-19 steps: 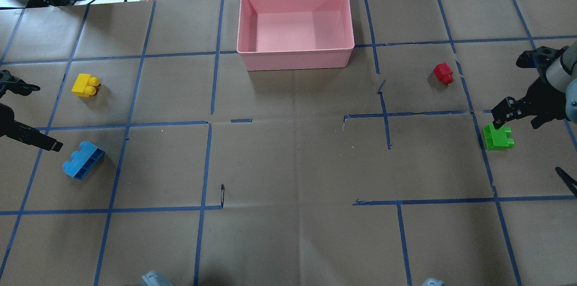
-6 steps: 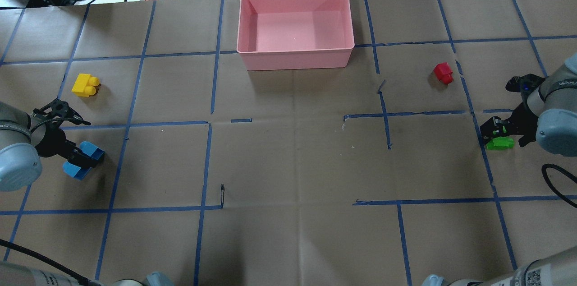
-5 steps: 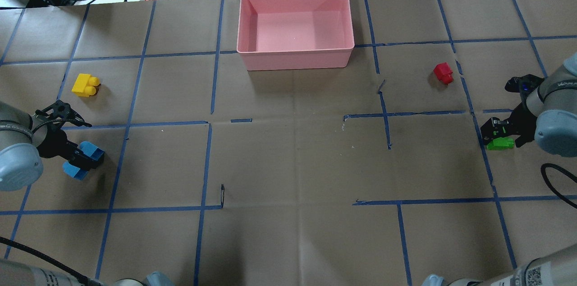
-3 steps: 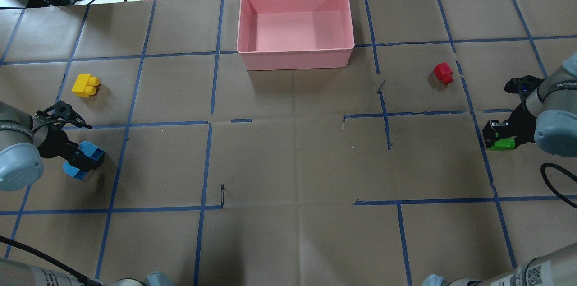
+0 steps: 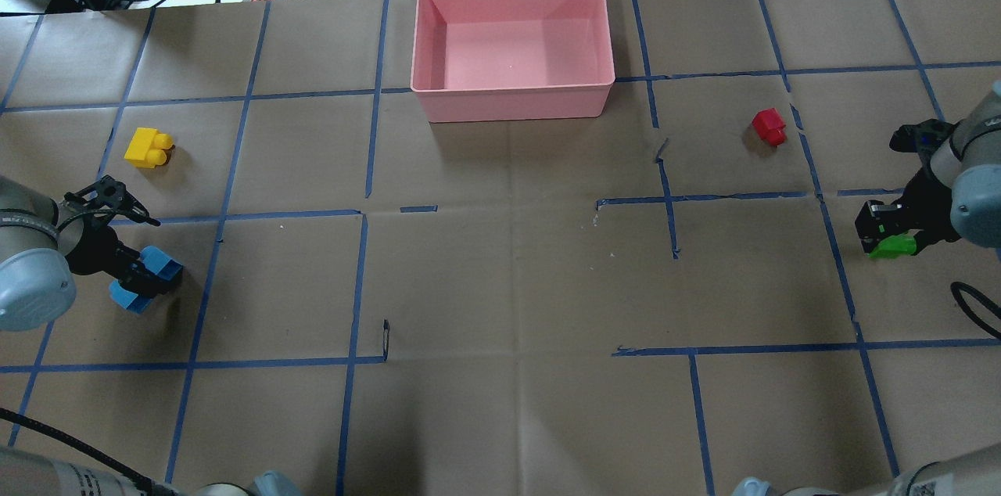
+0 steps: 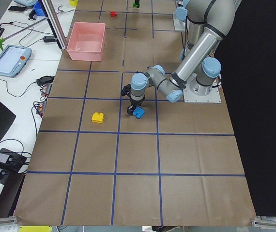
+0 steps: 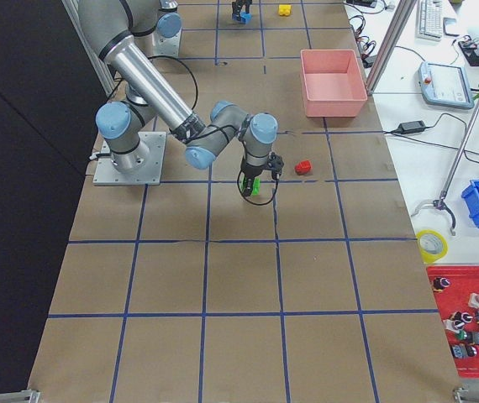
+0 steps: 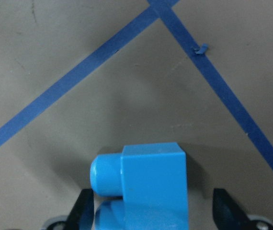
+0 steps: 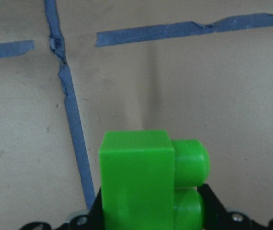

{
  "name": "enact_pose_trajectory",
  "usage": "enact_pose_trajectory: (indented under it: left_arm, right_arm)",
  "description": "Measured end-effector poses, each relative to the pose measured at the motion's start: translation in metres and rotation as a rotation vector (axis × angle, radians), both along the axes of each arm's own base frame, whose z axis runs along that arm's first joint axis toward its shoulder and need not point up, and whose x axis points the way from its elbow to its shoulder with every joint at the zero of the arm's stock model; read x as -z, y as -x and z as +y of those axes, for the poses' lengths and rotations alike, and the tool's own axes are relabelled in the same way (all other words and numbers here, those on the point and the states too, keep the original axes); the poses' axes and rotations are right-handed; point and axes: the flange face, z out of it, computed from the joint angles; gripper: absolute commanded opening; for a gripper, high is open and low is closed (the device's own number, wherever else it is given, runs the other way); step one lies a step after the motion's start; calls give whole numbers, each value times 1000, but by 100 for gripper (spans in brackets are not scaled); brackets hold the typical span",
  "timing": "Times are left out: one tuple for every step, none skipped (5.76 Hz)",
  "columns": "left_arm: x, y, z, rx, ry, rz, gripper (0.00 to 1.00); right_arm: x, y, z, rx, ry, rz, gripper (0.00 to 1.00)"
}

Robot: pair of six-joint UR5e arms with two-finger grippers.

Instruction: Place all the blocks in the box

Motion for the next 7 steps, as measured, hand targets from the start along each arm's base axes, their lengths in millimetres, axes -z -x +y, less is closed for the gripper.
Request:
enact_pose_trajectory:
  left_arm:
    - [0, 0, 0, 4, 0, -1, 40]
    - [0, -1, 1, 6, -9, -14, 28]
    - [-2, -3, 2, 7, -19, -32, 23]
    - [-11, -7, -3, 6, -11, -54, 19]
    - [-30, -15, -14, 2, 8, -75, 18]
    - [-58, -27, -31, -5, 22, -87, 18]
    - [-97, -36, -52, -12, 30, -92, 18]
  right_arm:
    - [-31, -2, -16, -22, 29, 20, 9]
    - [-77, -21, -42, -75, 96, 62, 9]
    - [-116, -61, -66, -135, 157, 73, 9]
    - [-142, -121, -91, -167, 218, 36, 9]
    - [-153, -191, -116, -170, 272, -38, 9]
    - [-149, -265, -150, -160, 299, -131, 9]
    - [-137, -342, -193, -149, 308, -206, 9]
